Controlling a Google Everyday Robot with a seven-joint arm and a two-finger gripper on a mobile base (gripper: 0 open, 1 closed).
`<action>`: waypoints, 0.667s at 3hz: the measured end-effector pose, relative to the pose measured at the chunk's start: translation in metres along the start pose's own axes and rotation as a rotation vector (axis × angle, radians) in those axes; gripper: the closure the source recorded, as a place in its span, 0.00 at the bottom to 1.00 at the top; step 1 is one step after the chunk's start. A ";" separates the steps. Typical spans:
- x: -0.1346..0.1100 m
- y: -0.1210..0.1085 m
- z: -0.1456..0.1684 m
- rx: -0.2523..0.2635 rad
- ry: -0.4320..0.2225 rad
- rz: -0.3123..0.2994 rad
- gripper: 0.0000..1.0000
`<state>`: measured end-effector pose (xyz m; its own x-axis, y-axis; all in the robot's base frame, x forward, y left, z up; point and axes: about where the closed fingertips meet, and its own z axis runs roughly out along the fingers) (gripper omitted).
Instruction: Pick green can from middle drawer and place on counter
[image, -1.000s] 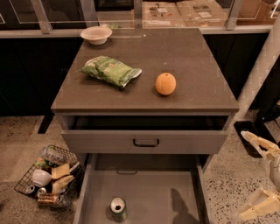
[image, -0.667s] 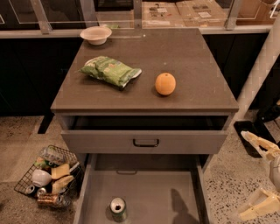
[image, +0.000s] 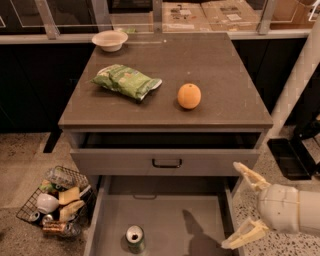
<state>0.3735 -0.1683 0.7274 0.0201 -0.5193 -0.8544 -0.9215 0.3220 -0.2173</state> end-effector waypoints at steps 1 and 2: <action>0.027 0.011 0.046 -0.065 -0.088 -0.005 0.00; 0.058 0.037 0.119 -0.115 -0.146 0.012 0.00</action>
Offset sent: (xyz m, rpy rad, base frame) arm 0.0144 0.0834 -0.1398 0.2297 0.0517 0.1918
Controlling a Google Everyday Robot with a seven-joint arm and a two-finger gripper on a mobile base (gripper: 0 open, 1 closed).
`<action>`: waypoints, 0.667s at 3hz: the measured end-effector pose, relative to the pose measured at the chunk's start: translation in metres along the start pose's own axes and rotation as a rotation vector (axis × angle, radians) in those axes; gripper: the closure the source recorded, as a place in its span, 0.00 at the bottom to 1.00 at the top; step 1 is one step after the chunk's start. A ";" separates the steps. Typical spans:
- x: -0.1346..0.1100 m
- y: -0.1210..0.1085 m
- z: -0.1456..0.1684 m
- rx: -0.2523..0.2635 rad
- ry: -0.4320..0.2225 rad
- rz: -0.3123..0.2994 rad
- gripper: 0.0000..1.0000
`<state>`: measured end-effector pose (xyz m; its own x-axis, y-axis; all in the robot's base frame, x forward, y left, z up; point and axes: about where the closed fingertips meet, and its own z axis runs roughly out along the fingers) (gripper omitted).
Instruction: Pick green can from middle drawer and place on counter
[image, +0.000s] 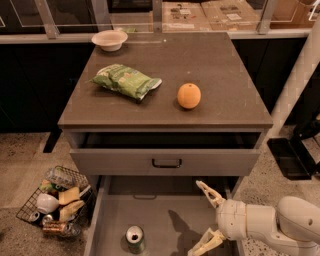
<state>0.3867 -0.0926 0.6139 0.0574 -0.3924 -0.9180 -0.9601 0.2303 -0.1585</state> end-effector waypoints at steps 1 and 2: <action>0.000 0.000 0.000 0.000 0.000 0.000 0.00; 0.016 0.005 0.029 -0.051 -0.044 0.036 0.00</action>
Offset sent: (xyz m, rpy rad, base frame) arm 0.0153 0.0669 -0.0885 0.1710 0.1461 0.1368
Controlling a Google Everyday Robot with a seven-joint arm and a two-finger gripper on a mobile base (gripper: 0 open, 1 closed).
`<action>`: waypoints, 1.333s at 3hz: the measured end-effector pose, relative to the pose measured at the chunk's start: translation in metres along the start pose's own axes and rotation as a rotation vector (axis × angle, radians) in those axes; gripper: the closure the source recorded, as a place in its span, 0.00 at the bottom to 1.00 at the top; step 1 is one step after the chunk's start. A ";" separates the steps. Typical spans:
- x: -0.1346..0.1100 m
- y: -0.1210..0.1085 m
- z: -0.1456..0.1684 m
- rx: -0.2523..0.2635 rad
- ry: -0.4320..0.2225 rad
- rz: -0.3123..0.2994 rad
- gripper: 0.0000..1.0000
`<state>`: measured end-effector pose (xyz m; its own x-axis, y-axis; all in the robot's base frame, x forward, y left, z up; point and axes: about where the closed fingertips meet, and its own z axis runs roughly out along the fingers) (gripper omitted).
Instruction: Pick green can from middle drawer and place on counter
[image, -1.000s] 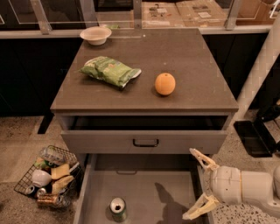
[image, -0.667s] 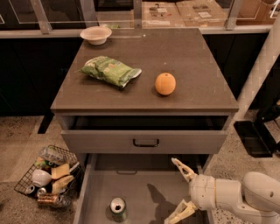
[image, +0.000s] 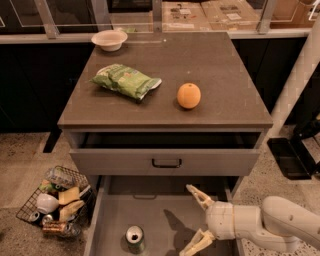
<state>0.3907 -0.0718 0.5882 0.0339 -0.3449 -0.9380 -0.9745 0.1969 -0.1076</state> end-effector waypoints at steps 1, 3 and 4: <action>0.025 0.006 0.057 -0.094 -0.082 0.037 0.00; 0.038 0.014 0.116 -0.177 -0.190 0.011 0.00; 0.045 0.019 0.134 -0.184 -0.207 -0.013 0.00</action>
Offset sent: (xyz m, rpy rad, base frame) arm 0.0185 0.1110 -0.0918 0.2131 0.0567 0.2165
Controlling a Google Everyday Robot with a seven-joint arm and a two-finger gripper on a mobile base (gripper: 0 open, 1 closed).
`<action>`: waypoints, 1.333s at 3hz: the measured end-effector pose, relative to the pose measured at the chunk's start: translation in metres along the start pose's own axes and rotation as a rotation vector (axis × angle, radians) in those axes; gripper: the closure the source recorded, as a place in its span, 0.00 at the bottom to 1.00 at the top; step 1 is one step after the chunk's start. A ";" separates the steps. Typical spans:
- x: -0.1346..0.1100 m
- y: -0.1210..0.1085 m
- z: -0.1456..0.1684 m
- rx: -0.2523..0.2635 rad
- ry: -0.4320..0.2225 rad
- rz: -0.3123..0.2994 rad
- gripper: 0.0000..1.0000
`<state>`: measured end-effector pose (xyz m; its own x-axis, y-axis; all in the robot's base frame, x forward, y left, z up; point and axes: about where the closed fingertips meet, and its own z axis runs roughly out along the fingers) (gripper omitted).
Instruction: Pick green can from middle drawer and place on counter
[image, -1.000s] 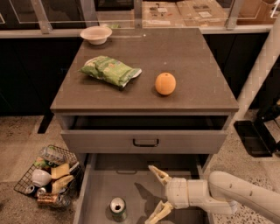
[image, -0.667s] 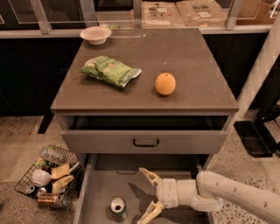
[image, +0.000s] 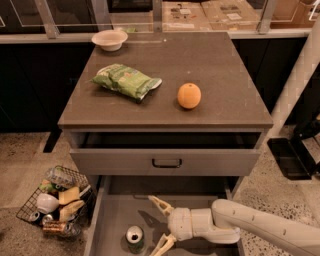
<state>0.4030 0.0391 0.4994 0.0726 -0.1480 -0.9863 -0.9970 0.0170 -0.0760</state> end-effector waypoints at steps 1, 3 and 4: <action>0.016 0.003 0.017 0.003 0.026 -0.007 0.00; 0.050 0.006 0.038 0.008 0.076 0.026 0.00; 0.065 0.010 0.048 0.003 0.067 0.050 0.00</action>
Offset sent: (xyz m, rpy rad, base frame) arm 0.0028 0.0312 -0.0661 -0.1025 0.0284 -0.0312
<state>0.3987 0.0770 0.4274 0.0203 -0.2132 -0.9768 -0.9992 0.0287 -0.0270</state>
